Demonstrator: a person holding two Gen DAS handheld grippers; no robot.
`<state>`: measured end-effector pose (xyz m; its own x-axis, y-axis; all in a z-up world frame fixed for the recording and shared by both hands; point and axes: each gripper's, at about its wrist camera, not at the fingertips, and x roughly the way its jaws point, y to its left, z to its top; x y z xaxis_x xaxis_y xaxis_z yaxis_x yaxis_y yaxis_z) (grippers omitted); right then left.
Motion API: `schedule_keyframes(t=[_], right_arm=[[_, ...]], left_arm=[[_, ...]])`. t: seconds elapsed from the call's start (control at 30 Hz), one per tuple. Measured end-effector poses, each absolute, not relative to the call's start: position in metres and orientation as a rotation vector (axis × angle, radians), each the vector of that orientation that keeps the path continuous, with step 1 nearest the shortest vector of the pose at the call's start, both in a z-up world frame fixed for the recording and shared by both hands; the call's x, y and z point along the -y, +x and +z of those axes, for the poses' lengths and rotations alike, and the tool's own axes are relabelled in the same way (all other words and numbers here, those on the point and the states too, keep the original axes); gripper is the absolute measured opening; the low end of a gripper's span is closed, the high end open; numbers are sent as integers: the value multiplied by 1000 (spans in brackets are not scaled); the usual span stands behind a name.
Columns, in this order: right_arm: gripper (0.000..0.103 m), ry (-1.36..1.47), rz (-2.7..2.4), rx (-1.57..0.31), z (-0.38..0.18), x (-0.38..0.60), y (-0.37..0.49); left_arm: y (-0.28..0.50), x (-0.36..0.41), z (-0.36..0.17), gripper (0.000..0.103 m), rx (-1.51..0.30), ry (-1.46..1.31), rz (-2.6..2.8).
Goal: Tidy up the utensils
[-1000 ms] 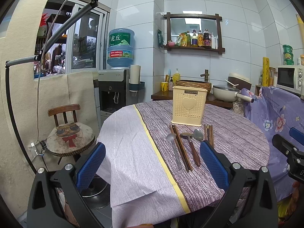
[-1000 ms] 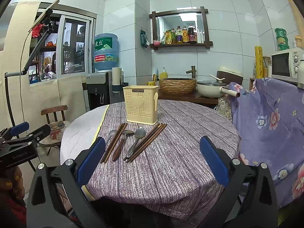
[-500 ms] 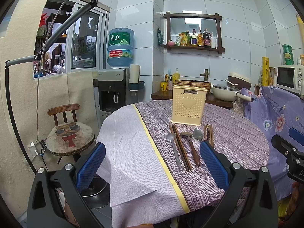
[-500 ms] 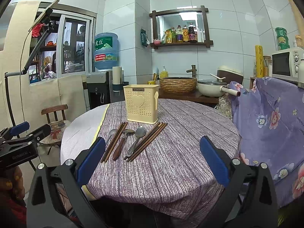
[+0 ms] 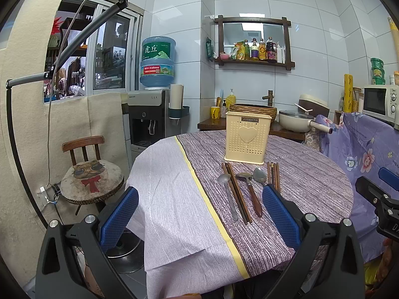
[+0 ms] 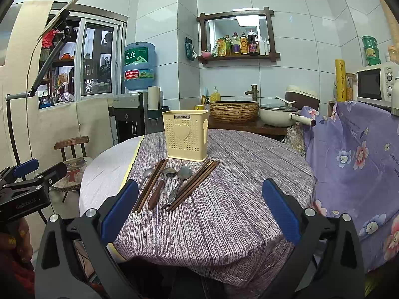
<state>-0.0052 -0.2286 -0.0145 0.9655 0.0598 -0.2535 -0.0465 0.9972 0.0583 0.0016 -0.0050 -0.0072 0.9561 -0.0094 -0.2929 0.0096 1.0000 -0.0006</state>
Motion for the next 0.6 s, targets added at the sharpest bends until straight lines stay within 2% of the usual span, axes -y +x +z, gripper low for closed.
schedule_keyframes(t=[0.6], right_arm=[[98,50,55,-258,-16,227,-5]], left_arm=[[1,6,-8,98,-299,1,-10]])
